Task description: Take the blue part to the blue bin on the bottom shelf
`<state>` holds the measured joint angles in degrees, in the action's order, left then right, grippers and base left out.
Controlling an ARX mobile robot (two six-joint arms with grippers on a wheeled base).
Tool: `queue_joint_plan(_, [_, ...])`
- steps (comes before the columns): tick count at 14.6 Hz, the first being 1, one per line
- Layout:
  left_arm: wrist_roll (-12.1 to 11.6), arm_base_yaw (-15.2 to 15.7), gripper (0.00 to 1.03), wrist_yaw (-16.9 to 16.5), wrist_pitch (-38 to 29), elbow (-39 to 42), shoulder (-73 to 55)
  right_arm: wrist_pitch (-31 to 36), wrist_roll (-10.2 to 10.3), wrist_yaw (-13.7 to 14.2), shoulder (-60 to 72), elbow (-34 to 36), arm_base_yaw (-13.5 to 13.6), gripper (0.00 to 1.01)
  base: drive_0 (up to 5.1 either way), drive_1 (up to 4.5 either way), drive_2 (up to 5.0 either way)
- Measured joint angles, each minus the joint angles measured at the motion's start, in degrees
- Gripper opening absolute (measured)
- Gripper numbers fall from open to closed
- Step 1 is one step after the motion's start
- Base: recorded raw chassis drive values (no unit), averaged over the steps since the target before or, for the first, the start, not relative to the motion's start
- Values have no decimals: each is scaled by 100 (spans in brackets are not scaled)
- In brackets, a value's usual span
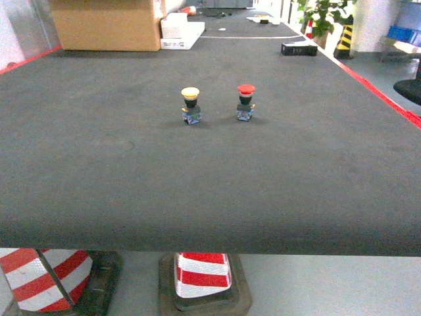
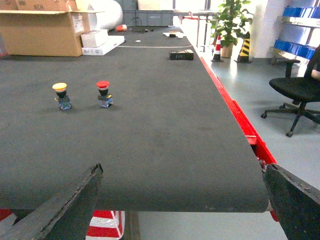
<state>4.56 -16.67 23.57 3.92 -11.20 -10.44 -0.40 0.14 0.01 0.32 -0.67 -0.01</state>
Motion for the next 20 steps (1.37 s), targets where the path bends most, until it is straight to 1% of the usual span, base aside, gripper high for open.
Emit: queue_joint_plan(20, [0, 0, 43, 0, -7, 0, -7, 11, 0, -2, 0, 0, 0, 98, -158, -158, -158])
